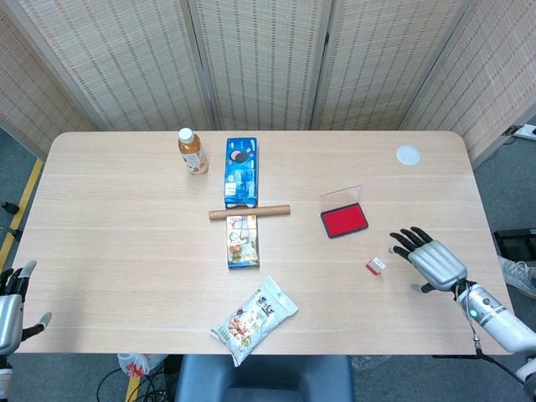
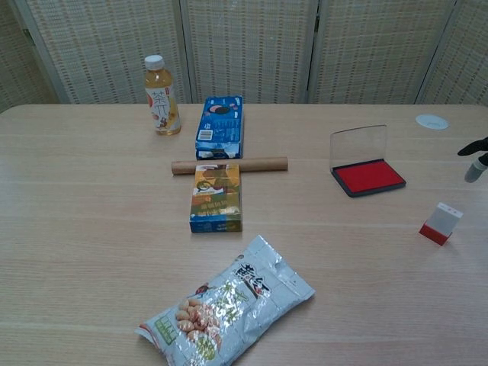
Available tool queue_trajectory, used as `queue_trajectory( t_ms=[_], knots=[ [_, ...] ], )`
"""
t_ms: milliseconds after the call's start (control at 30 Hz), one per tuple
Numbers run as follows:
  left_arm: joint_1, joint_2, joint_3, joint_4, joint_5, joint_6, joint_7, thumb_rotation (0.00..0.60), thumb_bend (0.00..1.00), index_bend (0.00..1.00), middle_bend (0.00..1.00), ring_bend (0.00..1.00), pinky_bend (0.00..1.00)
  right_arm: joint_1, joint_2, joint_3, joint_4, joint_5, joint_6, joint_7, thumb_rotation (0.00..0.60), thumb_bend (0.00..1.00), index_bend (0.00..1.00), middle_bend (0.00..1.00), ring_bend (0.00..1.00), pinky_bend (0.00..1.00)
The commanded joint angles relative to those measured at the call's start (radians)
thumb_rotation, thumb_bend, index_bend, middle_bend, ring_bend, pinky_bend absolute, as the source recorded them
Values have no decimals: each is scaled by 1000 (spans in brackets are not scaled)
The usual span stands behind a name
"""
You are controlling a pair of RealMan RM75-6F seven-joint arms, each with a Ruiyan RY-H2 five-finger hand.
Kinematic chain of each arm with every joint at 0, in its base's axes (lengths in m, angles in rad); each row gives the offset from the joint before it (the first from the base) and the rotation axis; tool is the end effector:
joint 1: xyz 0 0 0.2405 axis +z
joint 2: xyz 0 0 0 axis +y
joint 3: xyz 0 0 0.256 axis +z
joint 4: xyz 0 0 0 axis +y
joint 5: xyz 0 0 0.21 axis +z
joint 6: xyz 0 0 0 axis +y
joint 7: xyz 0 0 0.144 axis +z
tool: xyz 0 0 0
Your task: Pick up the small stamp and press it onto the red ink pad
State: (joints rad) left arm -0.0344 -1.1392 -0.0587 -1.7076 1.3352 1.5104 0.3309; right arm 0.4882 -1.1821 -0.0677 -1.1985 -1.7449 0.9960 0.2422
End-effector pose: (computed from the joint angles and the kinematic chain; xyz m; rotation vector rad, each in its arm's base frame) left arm -0.3191 0.1636 0.1559 -1.2935 -0.8383 -0.6244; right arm -0.3270 -0.2870 0.1075 2.0506 -0.8163 0.5888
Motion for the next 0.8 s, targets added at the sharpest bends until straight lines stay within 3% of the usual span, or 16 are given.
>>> queue_trajectory(
  t_ms=[33,800],
  knots=[
    [-1,-1,1,0,-1,-3,2,600,229,111,202,141,311,33,-37,-3,38,9,-30,33,600,169,236,43,0,0],
    [7,4,4,-3,6,6,-11,600,229,109,202,141,311,149,-142,-13,102,57,-152,-13,600,197,305,64,0,0]
  ],
)
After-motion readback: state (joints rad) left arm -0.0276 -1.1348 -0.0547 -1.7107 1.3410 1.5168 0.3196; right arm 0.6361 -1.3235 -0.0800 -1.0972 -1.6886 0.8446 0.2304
